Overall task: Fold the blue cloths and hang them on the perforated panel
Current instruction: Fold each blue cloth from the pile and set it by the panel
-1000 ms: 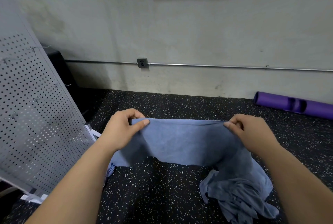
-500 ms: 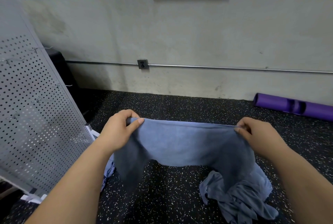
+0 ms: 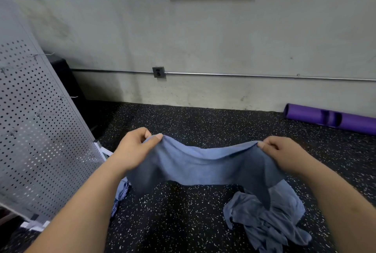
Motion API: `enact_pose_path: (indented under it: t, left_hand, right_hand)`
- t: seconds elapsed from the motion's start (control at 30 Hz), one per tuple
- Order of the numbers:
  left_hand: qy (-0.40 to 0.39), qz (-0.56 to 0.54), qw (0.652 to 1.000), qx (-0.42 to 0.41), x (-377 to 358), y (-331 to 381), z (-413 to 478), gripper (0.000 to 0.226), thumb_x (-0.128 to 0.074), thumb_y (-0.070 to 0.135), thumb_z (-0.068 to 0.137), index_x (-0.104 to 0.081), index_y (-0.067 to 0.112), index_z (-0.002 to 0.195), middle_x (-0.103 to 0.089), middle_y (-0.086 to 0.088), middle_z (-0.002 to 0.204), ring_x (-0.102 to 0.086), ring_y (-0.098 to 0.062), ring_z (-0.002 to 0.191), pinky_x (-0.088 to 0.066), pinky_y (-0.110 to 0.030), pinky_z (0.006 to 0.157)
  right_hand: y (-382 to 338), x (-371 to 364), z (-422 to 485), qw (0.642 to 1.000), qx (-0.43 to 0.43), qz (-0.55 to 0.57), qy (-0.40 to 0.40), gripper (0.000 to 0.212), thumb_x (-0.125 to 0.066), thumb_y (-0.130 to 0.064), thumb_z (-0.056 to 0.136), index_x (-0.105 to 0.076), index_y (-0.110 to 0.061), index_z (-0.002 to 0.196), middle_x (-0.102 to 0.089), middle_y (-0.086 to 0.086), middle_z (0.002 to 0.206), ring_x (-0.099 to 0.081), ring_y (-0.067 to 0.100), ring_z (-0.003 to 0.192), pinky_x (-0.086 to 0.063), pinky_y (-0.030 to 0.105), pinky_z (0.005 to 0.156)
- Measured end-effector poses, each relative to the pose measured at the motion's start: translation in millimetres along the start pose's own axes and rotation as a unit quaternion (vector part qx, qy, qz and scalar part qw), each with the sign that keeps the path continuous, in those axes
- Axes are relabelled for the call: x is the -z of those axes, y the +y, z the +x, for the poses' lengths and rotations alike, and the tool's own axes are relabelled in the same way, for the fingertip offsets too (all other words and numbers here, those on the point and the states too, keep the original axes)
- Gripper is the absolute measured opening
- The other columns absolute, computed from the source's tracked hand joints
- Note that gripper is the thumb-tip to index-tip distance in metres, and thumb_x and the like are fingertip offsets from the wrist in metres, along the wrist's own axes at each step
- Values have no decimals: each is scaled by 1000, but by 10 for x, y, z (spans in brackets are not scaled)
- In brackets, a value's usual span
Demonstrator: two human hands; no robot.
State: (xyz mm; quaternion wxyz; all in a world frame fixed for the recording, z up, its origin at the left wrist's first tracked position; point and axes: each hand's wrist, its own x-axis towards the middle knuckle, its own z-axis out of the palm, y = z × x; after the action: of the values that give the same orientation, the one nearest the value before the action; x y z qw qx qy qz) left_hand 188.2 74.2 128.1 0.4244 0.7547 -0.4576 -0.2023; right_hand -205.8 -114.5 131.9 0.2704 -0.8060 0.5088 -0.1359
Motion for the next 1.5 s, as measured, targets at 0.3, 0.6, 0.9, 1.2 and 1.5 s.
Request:
enact_pose_path:
  t: [0.3, 0.6, 0.9, 1.2, 1.5]
  left_hand:
    - [-89, -234, 963, 97, -352, 372, -105, 13, -71, 18, 102, -79, 15, 91, -76, -7, 89, -67, -19, 85, -53, -36, 86]
    - [-124, -269, 950, 101, -647, 502, -134, 16, -74, 4, 98, -83, 16, 104, -76, -6, 87, -67, -18, 77, -54, -33, 74]
    - [-156, -362, 910, 129, -865, 624, -206, 40, -52, -19, 96, -79, 4, 115, -77, -17, 106, -69, -21, 88, -61, -30, 75]
    - [-83, -303, 946, 84, -1004, 645, -293, 42, -74, -6, 85, -81, 21, 115, -80, -5, 107, -71, -12, 87, -59, -32, 88]
    - [-23, -327, 943, 51, -1056, 804, -383, 22, -86, 3, 87, -77, 5, 107, -81, -10, 94, -76, -22, 80, -66, -36, 83]
  right_hand:
    - [-411, -199, -84, 996, 43, 65, -47, 26, -51, -29, 112, -68, -19, 94, -67, -3, 84, -59, 13, 73, -46, 31, 65]
    - [-712, -325, -155, 978, 63, 177, -92, 29, -66, -17, 105, -74, -31, 130, -78, -17, 113, -70, -4, 104, -53, 17, 84]
    - [-845, -538, -130, 937, 64, 344, -21, 44, -79, -1, 92, -76, -30, 125, -81, -2, 108, -75, 13, 109, -57, 32, 101]
    - [-995, -602, -201, 946, 70, 316, 17, 60, -68, 11, 92, -69, -29, 137, -78, -13, 115, -71, -4, 110, -58, 24, 99]
    - [-1133, -697, -319, 916, 96, 384, 68, 56, -65, 16, 92, -68, -23, 133, -80, -6, 110, -77, 10, 105, -59, 23, 93]
